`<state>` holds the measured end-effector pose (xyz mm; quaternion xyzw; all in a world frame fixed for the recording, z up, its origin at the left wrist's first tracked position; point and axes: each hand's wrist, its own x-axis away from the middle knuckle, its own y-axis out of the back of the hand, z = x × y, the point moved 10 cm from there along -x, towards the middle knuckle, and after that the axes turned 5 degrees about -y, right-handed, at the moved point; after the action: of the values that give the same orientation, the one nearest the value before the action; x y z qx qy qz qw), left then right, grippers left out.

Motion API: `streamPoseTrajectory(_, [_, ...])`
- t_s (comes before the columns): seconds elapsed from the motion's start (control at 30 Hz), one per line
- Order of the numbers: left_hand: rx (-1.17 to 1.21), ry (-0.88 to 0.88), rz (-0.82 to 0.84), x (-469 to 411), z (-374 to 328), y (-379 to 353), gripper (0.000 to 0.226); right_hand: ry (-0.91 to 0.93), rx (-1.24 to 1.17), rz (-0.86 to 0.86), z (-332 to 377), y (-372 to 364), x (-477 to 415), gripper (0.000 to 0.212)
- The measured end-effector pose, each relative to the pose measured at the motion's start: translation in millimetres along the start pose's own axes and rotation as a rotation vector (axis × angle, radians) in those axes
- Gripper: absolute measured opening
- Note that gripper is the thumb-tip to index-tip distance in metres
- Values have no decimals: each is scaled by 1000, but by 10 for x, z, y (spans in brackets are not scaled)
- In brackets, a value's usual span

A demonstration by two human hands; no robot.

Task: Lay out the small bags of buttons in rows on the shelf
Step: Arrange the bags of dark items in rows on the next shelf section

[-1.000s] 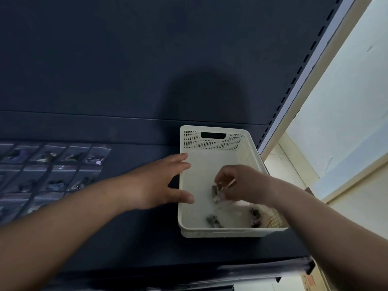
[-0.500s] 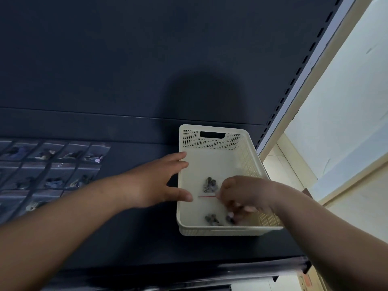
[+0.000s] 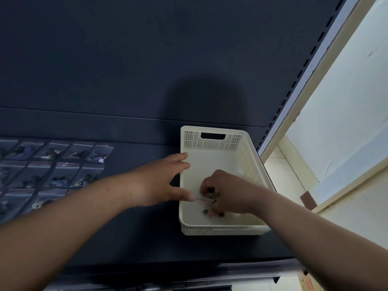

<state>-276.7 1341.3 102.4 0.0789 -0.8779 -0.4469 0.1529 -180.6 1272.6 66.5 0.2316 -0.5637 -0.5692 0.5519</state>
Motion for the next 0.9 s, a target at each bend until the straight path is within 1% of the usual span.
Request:
streamPoseTrajectory(0.1, [8,6,-5,-4,-4,9,90,-12,-27,-48,-9,114,-40,19])
streamPoseTrajectory(0.13, [10,7,-10,-3,-10,14,90,-24,-55,-64,-35,142,-52,14])
streamPoseTrajectory(0.2, [7,5,-20,0,-16,22,90,-76,-202,-71,-133,168,-78,13])
streamPoseTrajectory(0.3, [2,13,-48,5,-34,56,88,-140,-646,-37,-222,221,-36,10])
streamPoseTrajectory(0.4, [-1,-8,-170,18,-144,211,81,-118,-1042,-34,-157,400,45,14])
streamPoseTrajectory(0.47, [41,-36,-257,45,-259,327,75,-97,-1192,-51,-73,536,85,15])
streamPoseTrajectory(0.53, [180,-46,-287,64,-337,367,71,-108,-1281,-66,13,619,105,15])
streamPoseTrajectory(0.67, [678,-80,-260,122,-444,335,57,-155,-1404,-90,167,675,95,14])
streamPoseTrajectory(0.77, [775,-53,-330,212,-367,410,37,-131,-1467,-51,386,673,47,7])
streamPoseTrajectory(0.9, [874,65,-476,400,-51,543,17,-72,-1491,-19,727,667,-56,20])
